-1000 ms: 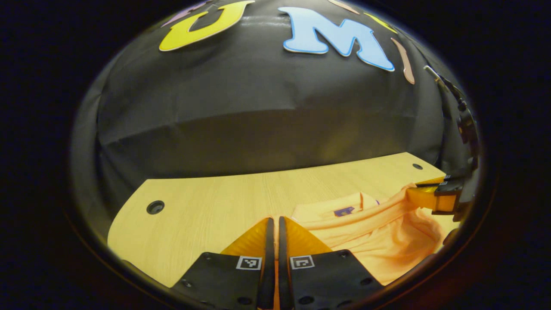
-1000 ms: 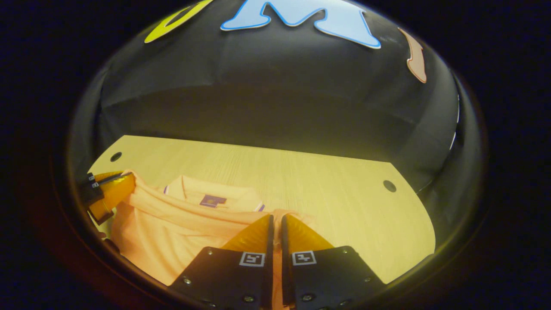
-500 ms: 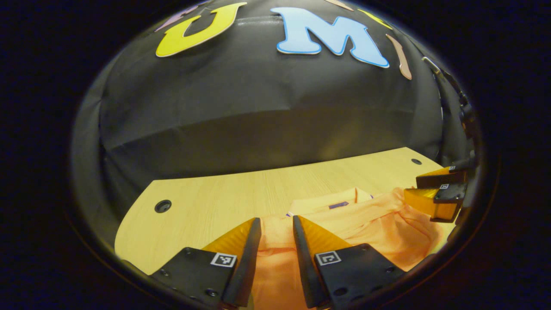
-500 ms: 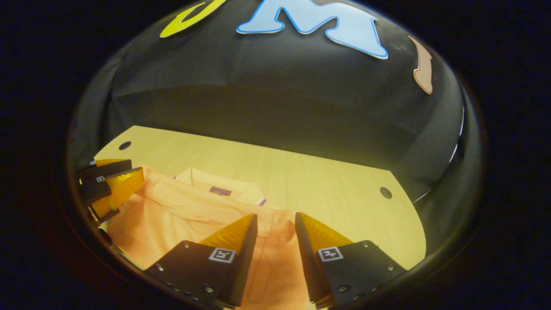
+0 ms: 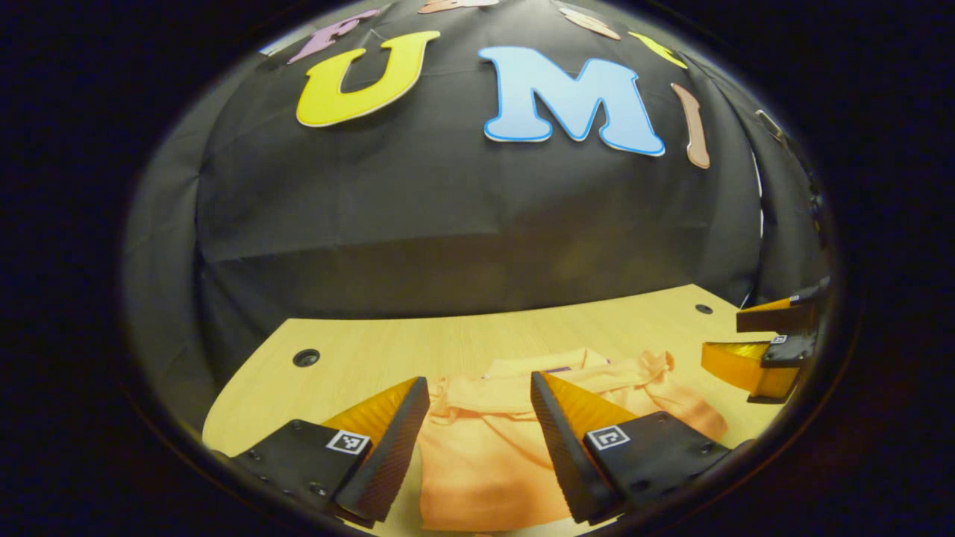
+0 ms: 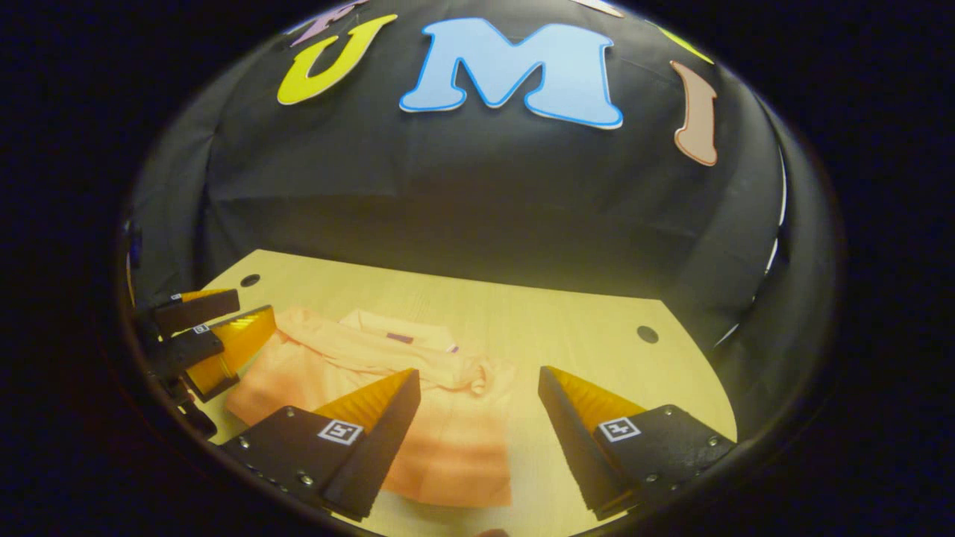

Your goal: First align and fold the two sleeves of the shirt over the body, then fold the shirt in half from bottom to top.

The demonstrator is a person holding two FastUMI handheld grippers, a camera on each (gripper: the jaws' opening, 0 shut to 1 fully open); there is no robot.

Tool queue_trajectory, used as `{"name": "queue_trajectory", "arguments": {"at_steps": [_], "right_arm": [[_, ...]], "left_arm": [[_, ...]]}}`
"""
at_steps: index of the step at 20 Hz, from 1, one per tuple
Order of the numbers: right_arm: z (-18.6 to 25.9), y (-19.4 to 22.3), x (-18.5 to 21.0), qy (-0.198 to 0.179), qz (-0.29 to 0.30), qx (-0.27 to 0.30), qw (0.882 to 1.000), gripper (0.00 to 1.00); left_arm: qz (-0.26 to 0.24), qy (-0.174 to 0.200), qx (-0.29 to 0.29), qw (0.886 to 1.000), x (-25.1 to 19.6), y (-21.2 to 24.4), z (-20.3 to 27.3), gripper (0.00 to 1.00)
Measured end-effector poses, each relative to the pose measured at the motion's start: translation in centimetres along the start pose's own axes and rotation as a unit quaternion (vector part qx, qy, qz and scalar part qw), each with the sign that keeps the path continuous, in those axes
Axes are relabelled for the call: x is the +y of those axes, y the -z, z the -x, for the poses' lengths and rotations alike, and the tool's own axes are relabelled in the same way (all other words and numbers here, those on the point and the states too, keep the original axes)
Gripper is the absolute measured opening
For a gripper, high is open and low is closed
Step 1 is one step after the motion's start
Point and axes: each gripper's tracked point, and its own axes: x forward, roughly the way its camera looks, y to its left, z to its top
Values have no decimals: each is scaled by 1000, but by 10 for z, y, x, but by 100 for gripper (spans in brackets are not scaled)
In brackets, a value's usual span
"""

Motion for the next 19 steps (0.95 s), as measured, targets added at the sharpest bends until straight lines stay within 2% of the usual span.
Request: {"name": "queue_trajectory", "arguments": {"at_steps": [3, 10, 15, 19], "right_arm": [[40, -11, -5, 2, 4, -28, 1000, 96], [132, -30, -16, -3, 20, -97, 995, 96], [185, -20, -15, -26, 24, -123, 992, 96], [218, -17, -11, -31, 25, -145, 989, 96]], "left_arm": [[11, -11, -23, 1000, -7, -16, 35, 95], [14, -32, -89, 995, -28, -44, 130, 95], [15, -49, -118, 992, -37, -52, 194, 94], [5, -48, -137, 989, -47, -61, 240, 94]]}}
